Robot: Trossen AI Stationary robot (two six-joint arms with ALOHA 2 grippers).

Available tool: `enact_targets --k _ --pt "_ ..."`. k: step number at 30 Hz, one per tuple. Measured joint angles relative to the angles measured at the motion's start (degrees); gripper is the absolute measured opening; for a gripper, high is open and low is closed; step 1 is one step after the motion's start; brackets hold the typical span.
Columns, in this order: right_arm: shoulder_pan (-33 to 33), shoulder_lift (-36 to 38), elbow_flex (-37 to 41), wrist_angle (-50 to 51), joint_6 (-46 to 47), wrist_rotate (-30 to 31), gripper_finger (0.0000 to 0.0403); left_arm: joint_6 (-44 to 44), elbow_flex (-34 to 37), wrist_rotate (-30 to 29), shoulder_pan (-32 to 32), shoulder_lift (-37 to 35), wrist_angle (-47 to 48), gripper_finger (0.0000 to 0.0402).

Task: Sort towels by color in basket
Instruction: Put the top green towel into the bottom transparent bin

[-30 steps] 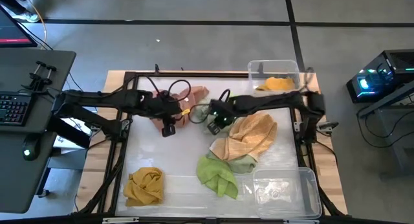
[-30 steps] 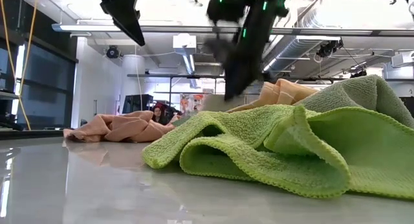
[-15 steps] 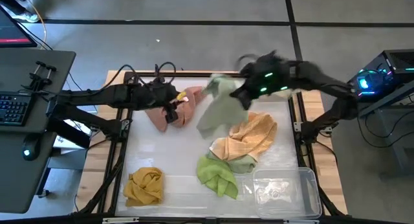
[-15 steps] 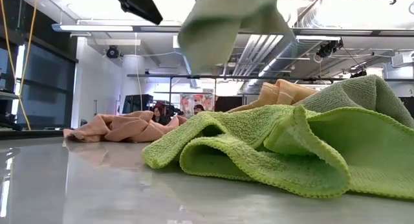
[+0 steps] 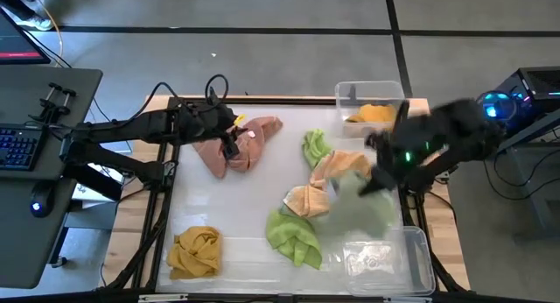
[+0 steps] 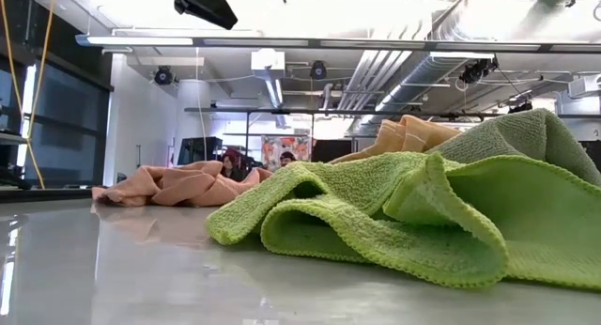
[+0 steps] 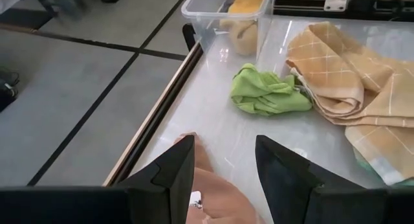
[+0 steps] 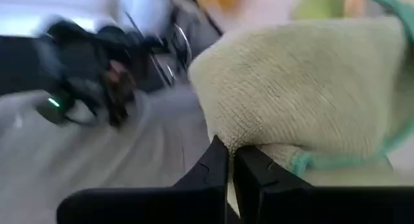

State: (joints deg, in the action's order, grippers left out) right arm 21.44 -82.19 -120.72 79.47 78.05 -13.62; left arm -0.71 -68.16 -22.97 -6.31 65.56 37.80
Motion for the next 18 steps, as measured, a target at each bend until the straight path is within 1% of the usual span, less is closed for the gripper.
enact_targets --k 2,4,7,9,11,16,18 --pt "5.41 -0.02 1.36 1.87 7.34 0.00 0.0004 0.00 0.00 0.25 0.00 0.00 0.00 0.0149" --pt "10.85 0.00 2.85 4.92 14.37 1.52 0.0004 0.00 0.00 0.98 0.02 0.00 0.02 0.0149" --pt "16.83 -0.02 5.78 9.94 23.75 3.99 0.0004 0.00 0.00 2.90 0.02 0.02 0.00 0.0149" --pt "19.84 0.05 8.66 10.71 28.47 4.12 0.0004 -0.02 0.00 3.70 0.02 0.02 0.02 0.0149" --pt "21.69 0.15 12.04 10.61 30.39 3.87 0.0004 -0.37 0.00 4.40 0.04 0.02 0.02 0.0149" --pt "23.92 0.15 21.58 10.03 31.40 -1.75 0.0004 -0.97 0.00 4.97 0.04 0.02 0.12 0.0149" --pt "23.99 0.15 25.51 4.84 28.96 -1.88 0.0007 -1.01 0.00 5.65 0.04 0.02 0.11 0.0149"
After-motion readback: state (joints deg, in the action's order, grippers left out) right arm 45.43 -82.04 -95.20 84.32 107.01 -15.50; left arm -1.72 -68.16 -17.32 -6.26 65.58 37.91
